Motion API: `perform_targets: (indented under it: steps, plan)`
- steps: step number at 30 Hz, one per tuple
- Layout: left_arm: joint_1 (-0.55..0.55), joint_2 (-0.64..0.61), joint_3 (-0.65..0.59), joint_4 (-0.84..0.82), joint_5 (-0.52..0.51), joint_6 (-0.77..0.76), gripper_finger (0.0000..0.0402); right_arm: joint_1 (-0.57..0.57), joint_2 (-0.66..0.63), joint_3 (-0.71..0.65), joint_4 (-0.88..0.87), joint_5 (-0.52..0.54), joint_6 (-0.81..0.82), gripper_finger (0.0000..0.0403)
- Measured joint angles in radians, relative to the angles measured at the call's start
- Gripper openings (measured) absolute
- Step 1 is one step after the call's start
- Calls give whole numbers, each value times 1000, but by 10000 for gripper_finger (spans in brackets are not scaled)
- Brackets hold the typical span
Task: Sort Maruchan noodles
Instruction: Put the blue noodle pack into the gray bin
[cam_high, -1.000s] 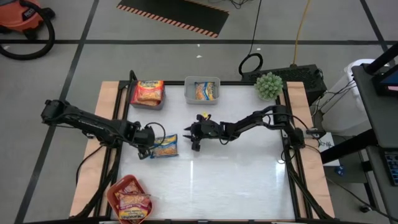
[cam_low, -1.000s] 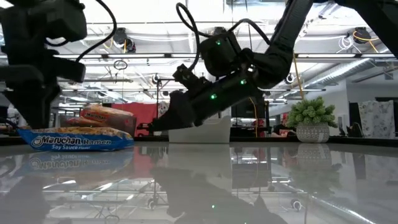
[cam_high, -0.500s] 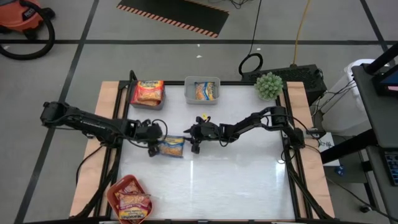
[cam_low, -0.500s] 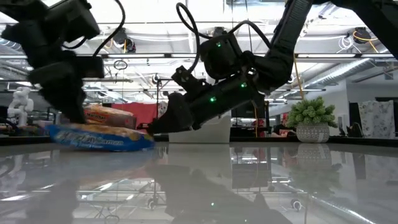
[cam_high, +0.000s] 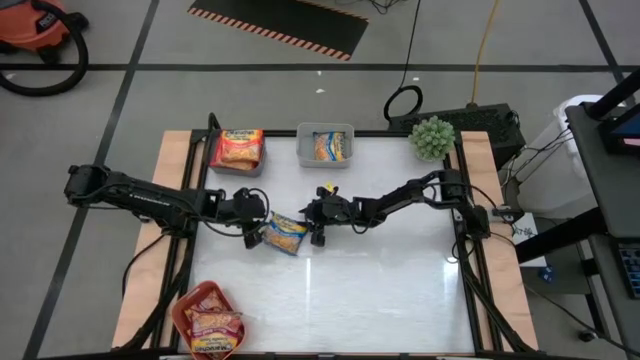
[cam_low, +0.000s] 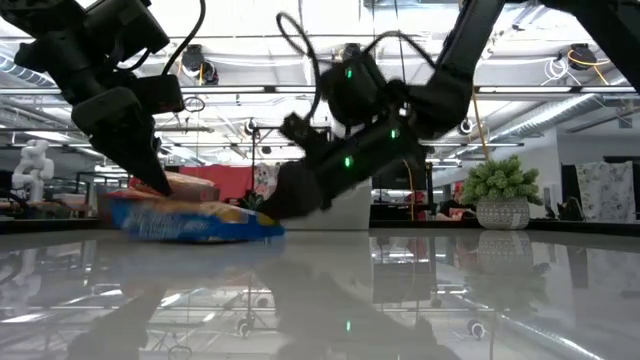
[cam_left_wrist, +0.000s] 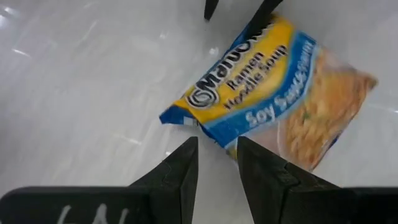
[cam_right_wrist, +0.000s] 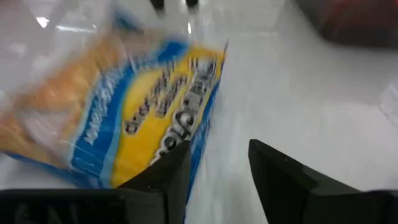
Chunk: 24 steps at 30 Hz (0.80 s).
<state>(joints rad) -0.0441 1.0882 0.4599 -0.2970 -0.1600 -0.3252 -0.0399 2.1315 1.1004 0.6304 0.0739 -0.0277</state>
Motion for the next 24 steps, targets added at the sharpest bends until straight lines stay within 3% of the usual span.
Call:
perform_targets:
  steps: [5, 9, 15, 19, 24]
  plan:
    - [0, 0, 0, -15, 0, 0, 115, -4, -100, 2, -184, -36, -18, 196]
    - [0, 0, 0, -19, -7, 0, 115, -21, -126, 2, -319, -161, 11, 225]
    - [0, 0, 0, -16, -17, -8, 115, -26, -93, 1, -279, -198, 47, 238]
    - [1, 0, 0, -22, -18, -22, 115, -28, -81, 2, -268, -283, 70, 238]
    - [1, 0, 0, -23, -18, -25, 115, -28, -108, 0, -275, -289, 99, 238]
